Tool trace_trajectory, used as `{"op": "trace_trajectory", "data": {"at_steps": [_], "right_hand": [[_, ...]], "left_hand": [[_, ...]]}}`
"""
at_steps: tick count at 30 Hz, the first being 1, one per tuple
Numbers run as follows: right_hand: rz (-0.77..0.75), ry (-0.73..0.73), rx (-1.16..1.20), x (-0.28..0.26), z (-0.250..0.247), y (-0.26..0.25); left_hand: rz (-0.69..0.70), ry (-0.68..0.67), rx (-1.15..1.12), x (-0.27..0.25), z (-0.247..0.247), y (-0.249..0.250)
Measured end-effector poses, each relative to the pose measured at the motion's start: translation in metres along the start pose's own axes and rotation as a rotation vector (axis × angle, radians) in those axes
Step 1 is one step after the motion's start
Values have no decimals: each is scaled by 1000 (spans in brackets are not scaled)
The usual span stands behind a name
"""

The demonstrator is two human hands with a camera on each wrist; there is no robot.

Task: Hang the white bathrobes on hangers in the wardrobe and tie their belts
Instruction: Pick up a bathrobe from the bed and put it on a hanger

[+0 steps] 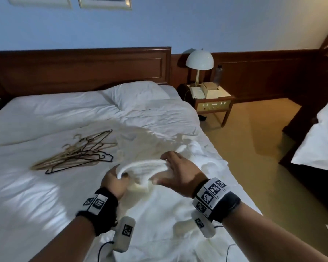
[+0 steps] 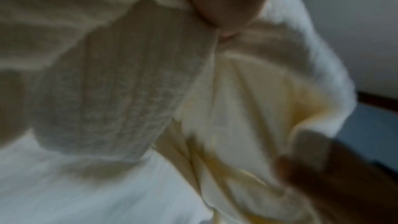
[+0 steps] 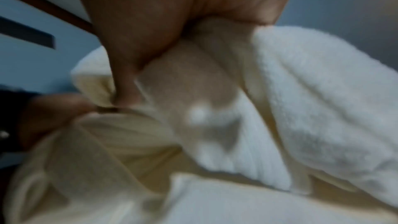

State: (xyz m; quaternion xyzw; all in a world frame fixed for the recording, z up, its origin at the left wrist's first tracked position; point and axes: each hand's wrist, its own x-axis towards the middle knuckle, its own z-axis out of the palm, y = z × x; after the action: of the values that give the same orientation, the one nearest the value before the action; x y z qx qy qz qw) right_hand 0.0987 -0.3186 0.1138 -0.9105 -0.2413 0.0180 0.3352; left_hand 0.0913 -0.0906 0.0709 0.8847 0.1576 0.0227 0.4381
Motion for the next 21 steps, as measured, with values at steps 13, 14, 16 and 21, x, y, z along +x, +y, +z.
{"op": "trace_trajectory", "data": {"at_steps": [13,14,16,21], "right_hand": [[239,13,-482,115,-56,-38],[176,95,-468,130,-71,-75],[71,188,-448,146,-87,-148],[-288,328,-351,150,-42,-296]], "left_hand": [[425,53,674,-1,-172,85],[410,131,658,-3,-203,90],[402,300,681,-15,-267,90],[320,601,768,-72,-417,42]]}}
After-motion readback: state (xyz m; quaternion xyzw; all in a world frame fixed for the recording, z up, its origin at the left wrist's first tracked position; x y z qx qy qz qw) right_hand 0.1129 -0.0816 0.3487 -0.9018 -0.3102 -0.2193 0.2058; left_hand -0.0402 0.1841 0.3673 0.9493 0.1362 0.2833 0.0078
